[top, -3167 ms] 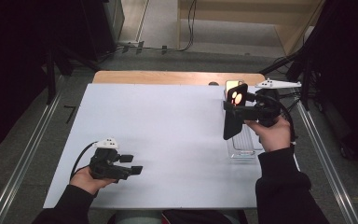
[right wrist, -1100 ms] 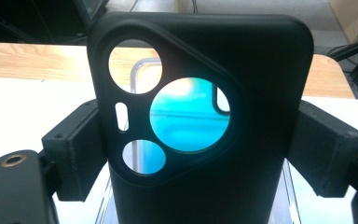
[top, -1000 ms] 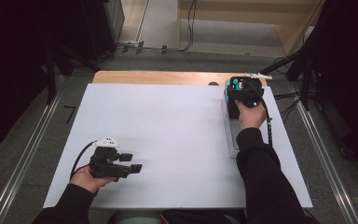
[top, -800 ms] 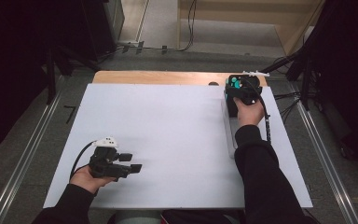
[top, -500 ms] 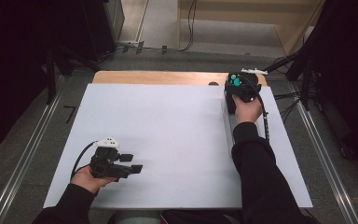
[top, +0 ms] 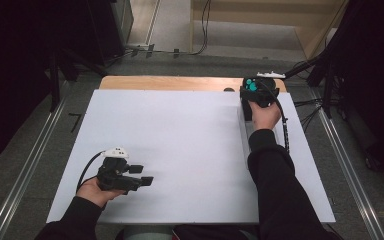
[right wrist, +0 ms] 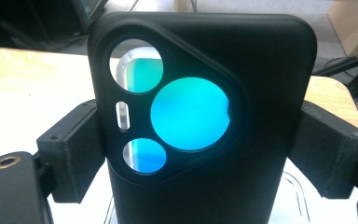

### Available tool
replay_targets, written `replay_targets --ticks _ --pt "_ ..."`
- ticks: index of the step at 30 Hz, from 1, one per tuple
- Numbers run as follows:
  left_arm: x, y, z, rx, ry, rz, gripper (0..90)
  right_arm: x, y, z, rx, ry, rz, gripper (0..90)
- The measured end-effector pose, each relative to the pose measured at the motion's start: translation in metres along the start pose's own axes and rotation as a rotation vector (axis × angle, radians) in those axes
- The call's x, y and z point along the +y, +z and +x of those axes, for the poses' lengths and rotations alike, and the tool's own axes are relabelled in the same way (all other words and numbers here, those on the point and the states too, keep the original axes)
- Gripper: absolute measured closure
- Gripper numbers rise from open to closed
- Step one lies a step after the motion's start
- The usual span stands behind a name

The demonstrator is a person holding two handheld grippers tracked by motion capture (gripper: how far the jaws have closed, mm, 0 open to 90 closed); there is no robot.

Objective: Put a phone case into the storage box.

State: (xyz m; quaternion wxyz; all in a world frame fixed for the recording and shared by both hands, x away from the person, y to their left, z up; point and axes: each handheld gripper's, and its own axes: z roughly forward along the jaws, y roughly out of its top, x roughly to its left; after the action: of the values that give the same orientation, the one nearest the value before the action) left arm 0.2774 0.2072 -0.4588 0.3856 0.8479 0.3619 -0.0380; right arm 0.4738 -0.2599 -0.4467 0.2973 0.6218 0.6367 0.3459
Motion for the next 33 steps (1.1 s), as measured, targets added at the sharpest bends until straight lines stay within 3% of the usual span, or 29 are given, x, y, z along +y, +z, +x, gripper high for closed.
replay_targets --ticks 4,26,33 --pt "0.0 0.0 0.0 0.001 0.001 0.0 33.4 -0.001 0.002 -0.002 0.037 0.013 0.004 1.0" --pt "0.004 0.001 -0.001 -0.005 0.009 -0.005 33.4 -0.002 -0.006 -0.007 0.085 -0.003 0.024 0.0" --pt "0.006 0.003 -0.001 -0.008 0.01 -0.004 33.4 0.004 -0.017 -0.009 0.09 0.01 -0.003 0.0"
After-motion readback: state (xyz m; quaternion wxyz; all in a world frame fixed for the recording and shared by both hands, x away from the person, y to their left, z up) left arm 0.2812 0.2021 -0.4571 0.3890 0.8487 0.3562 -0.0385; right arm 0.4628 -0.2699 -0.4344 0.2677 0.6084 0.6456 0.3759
